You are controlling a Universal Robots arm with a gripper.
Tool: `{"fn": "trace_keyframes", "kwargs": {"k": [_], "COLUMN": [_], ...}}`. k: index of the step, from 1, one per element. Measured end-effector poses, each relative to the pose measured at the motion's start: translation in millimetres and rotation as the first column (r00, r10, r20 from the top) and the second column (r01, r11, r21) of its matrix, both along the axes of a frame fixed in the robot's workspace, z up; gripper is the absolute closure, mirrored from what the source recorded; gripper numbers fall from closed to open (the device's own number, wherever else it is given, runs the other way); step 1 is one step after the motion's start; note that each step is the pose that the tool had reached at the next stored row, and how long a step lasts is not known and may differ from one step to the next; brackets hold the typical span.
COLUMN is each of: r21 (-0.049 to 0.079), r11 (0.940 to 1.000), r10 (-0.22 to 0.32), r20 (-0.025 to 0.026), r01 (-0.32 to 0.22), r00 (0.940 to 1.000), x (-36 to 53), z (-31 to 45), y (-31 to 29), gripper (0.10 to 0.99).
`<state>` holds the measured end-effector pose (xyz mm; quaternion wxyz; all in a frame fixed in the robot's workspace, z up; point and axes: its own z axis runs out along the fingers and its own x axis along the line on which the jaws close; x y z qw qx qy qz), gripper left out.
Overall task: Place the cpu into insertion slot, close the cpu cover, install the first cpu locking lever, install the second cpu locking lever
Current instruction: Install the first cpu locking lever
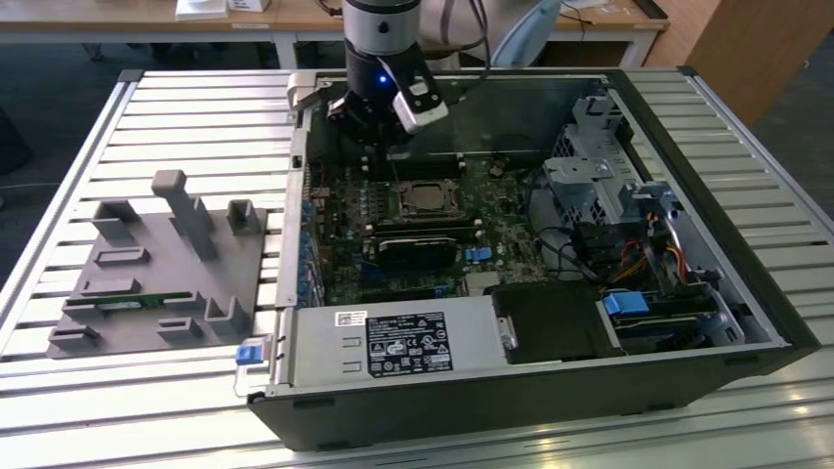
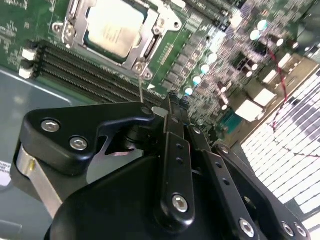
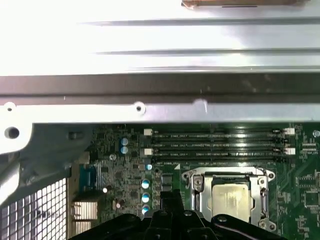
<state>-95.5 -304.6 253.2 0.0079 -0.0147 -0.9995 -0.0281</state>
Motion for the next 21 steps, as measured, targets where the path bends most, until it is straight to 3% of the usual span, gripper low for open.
{"fn": "trace_keyframes", "kwargs": {"k": [4, 11, 15, 21], "r21": [0.0, 0.0, 0.0, 0.0], "r11": [1.0, 1.0, 1.0, 1.0], "r10": [0.0, 0.002, 0.002, 0.002], "r20": [0.0, 0.0, 0.0001, 0.0001], "r01": [0.0, -0.002, -0.002, -0.002], "r00": [1.0, 1.0, 1.0, 1.0], "x": [0.0, 3.0, 12.1, 34.8], "z": [0.0, 0.0, -0.1, -1.2], "y": [6.1, 11.2, 12.7, 14.6], "gripper": [0.98, 0.98, 0.98, 0.98]}}
